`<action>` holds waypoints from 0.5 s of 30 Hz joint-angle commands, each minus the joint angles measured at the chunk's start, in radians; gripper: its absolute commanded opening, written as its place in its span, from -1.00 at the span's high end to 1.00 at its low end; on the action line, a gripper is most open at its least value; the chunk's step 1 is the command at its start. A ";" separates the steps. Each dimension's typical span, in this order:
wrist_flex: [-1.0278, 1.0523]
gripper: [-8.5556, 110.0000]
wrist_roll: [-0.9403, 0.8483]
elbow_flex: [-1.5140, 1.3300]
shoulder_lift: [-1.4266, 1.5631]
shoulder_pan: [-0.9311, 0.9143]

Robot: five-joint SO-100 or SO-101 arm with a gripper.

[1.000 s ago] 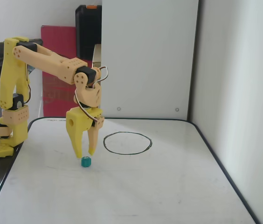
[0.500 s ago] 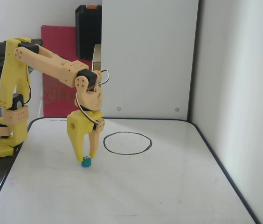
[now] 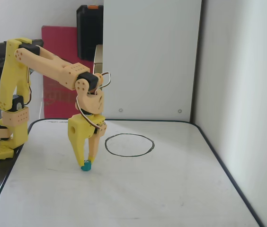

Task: Grasp a green cube and put it in the black circle

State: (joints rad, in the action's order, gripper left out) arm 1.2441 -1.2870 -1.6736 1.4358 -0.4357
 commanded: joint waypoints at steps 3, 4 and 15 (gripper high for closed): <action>0.038 0.85 0.035 0.095 0.011 0.005; 0.057 0.85 0.043 0.120 0.021 0.008; 0.242 0.85 0.364 0.350 0.239 0.318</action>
State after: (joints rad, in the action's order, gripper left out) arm 1.4696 -0.9925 -1.3806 1.6030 -0.1871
